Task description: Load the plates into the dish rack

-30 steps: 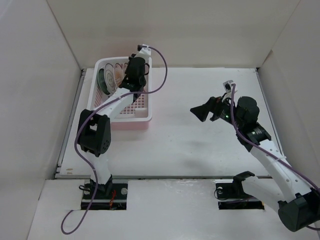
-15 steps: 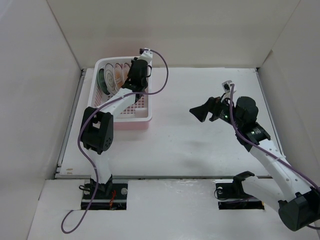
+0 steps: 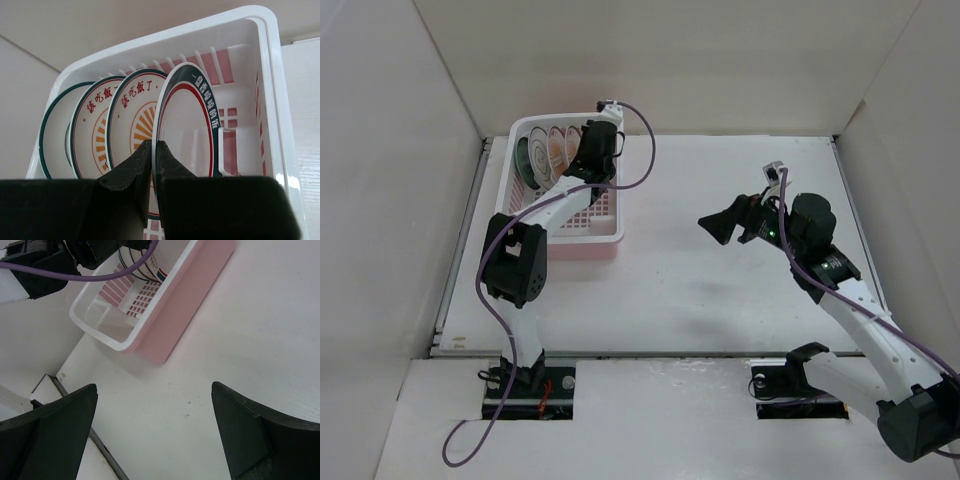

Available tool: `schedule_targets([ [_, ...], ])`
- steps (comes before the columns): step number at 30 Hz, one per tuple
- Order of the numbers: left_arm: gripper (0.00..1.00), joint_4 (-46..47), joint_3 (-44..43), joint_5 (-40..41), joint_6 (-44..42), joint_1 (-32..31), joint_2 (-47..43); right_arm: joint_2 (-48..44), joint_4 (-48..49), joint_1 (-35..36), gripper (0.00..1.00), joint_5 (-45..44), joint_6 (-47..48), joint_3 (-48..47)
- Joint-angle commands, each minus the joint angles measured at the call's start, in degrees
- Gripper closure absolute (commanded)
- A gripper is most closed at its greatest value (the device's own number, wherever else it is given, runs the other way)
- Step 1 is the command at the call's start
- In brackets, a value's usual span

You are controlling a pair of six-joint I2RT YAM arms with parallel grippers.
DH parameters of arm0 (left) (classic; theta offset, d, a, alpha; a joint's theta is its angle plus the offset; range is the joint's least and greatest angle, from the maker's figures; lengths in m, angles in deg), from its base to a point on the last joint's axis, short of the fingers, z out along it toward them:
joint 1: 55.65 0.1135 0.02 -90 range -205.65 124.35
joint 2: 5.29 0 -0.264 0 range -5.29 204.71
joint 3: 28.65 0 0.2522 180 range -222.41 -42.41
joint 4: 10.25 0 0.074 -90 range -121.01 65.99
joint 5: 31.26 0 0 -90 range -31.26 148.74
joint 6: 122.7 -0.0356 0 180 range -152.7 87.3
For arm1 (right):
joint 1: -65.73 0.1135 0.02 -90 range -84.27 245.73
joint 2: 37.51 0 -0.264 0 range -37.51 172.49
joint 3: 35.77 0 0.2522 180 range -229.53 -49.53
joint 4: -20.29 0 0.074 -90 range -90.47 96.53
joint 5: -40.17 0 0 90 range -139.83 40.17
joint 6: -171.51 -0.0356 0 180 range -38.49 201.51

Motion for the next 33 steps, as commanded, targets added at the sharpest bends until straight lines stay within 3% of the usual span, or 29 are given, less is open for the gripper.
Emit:
schedule_targets([
  [1,1.00,-2.41,-3.68,-0.58,3.53,0.06,-0.11,-0.69,2.22,0.63,0.00,-0.10,0.82,-0.43],
  [5,0.95,-4.44,-2.98,-1.73,5.12,0.58,-0.11,-0.69,2.22,0.63,0.00,-0.10,0.82,-0.43],
  [6,0.84,-4.44,-2.97,-1.73,6.08,0.59,-0.72,-0.69,2.22,0.63,0.00,0.42,0.82,-0.43],
  [10,0.61,-4.35,-0.60,-2.52,6.62,0.59,-2.13,-1.22,2.22,0.63,0.00,0.43,0.82,-0.43],
  [13,0.55,-4.88,-0.60,-3.04,6.62,0.59,-2.74,-1.22,2.22,0.63,0.00,0.43,0.82,-0.43],
  [22,0.50,-6.46,-3.15,-3.57,5.48,-1.16,-6.35,-1.23,2.22,0.63,0.00,0.43,0.82,-0.43],
  [26,0.33,-8.22,-5.26,-2.43,5.48,-1.70,-9.51,-1.22,2.22,0.63,0.00,0.43,0.82,-0.43],
  [30,0.02,-8.75,-6.48,-0.33,5.48,-2.75,-12.67,-0.69,2.22,0.63,0.00,0.43,0.82,-0.43],
  [33,0.00,-14.62,-9.03,2.31,9.33,-3.28,-15.22,-0.69,2.22,0.63,0.00,-0.27,2.04,-0.43],
])
